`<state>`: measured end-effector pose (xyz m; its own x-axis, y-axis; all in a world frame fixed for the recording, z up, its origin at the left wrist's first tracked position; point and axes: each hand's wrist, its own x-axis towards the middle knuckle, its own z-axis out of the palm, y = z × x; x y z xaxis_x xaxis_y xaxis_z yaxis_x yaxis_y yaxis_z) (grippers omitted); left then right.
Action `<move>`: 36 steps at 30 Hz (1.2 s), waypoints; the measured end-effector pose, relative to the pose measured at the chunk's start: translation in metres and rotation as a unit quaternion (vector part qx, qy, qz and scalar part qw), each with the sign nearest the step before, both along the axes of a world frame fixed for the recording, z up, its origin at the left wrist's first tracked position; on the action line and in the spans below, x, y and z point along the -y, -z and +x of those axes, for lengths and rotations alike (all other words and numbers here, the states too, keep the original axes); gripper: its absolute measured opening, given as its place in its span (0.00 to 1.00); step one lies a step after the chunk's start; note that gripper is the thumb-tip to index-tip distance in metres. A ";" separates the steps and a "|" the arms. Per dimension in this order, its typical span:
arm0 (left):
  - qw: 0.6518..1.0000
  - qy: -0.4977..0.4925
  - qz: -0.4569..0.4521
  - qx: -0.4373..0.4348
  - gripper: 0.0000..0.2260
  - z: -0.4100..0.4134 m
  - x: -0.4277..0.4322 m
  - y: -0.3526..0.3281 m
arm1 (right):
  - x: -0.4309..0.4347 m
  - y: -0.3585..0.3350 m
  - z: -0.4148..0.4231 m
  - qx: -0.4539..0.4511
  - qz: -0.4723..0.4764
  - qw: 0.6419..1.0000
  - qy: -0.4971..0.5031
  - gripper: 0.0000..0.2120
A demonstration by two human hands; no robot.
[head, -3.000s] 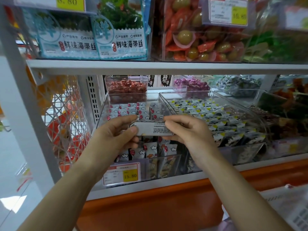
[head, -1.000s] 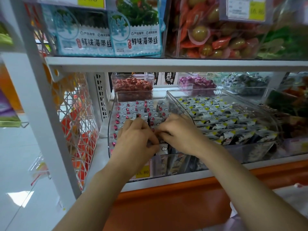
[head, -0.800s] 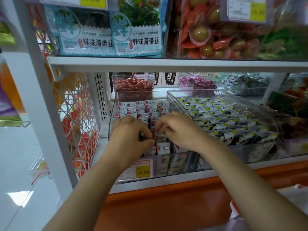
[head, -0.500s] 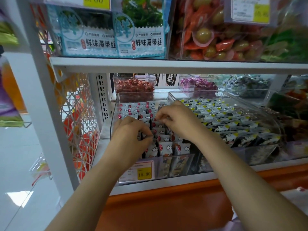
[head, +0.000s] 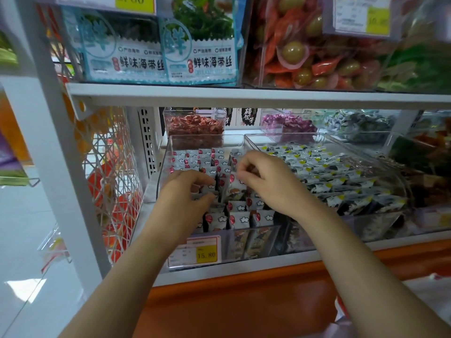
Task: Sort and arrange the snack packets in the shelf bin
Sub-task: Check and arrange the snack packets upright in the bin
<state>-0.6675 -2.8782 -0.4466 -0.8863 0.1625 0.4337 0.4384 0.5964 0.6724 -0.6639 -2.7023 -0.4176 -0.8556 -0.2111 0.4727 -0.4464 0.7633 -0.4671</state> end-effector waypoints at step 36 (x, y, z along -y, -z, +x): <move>0.762 0.142 0.566 0.282 0.08 0.010 0.004 -0.014 | -0.011 0.014 0.032 0.187 -0.714 0.663 -0.124 0.14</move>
<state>-0.6571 -2.8823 -0.4330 -0.9823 0.1871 0.0013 -0.1075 -0.5700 0.8146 -0.6317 -2.6914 -0.4318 -0.9921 0.0677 0.1057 -0.1242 -0.6521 -0.7479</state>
